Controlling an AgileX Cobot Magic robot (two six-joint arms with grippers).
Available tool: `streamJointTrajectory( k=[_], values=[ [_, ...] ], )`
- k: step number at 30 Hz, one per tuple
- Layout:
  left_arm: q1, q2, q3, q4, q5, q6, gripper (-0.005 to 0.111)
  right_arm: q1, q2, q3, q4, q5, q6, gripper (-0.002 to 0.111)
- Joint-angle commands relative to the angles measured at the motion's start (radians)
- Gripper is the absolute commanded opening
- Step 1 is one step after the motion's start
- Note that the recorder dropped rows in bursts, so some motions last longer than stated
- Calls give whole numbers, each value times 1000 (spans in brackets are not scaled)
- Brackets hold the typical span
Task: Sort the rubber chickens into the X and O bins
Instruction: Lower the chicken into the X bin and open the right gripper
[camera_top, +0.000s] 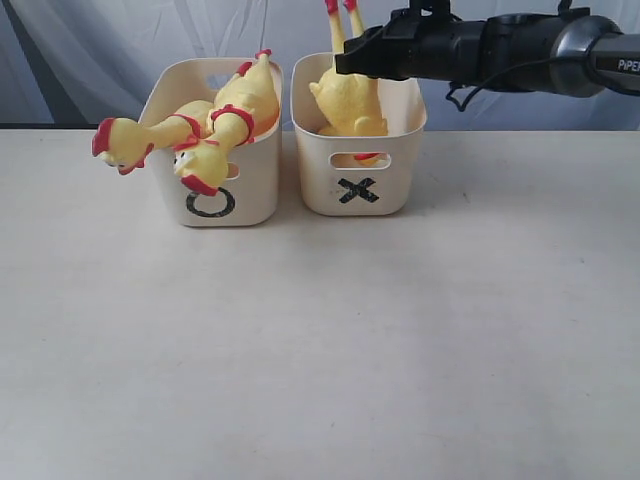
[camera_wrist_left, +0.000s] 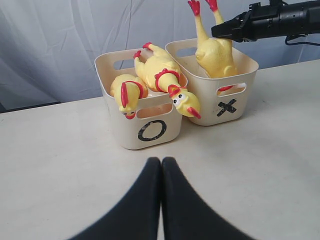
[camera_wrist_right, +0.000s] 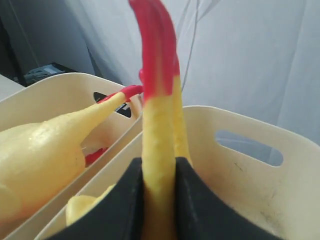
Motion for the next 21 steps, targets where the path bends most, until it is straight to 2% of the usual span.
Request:
streamJointTrajectory(
  k=[1, 21],
  values=[
    [5, -6, 4, 2, -4, -2, 0, -1, -3, -9, 4, 55, 3, -1],
    [5, -6, 4, 2, -2, -2, 0, -1, 57, -9, 4, -79, 205, -1]
  ],
)
